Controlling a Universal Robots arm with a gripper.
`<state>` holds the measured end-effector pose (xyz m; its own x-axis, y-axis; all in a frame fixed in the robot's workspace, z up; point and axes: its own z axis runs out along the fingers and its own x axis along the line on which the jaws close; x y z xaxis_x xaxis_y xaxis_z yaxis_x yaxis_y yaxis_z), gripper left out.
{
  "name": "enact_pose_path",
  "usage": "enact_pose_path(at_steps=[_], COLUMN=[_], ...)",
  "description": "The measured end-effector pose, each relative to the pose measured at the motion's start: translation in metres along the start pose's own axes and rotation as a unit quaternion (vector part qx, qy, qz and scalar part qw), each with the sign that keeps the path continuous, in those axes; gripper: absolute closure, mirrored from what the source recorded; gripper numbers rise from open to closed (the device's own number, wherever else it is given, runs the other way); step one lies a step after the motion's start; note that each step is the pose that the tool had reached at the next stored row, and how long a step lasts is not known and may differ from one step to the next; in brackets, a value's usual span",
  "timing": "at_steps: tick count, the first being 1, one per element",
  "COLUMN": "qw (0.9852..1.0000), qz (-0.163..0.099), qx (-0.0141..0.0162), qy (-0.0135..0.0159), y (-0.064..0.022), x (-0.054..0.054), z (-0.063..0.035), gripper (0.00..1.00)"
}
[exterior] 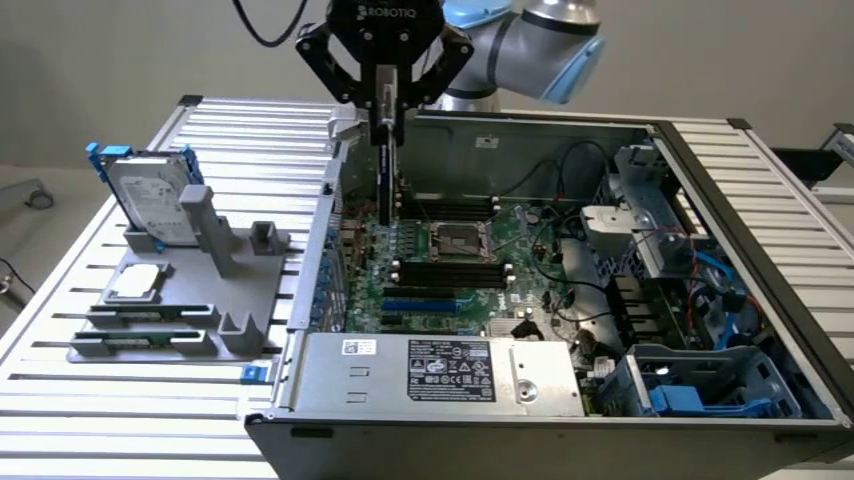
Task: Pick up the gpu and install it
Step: 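Pick up the gpu and move the gpu toward the slot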
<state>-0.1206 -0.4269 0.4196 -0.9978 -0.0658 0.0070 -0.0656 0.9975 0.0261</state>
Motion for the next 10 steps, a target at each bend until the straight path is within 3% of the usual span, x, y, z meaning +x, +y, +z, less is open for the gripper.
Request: enact_pose_path(at_steps=[10], qw=[0.9998], qz=[0.018], qx=[-0.0001], qy=[-0.0004], y=[-0.001], x=[-0.029], z=[0.0179], gripper=[0.74])
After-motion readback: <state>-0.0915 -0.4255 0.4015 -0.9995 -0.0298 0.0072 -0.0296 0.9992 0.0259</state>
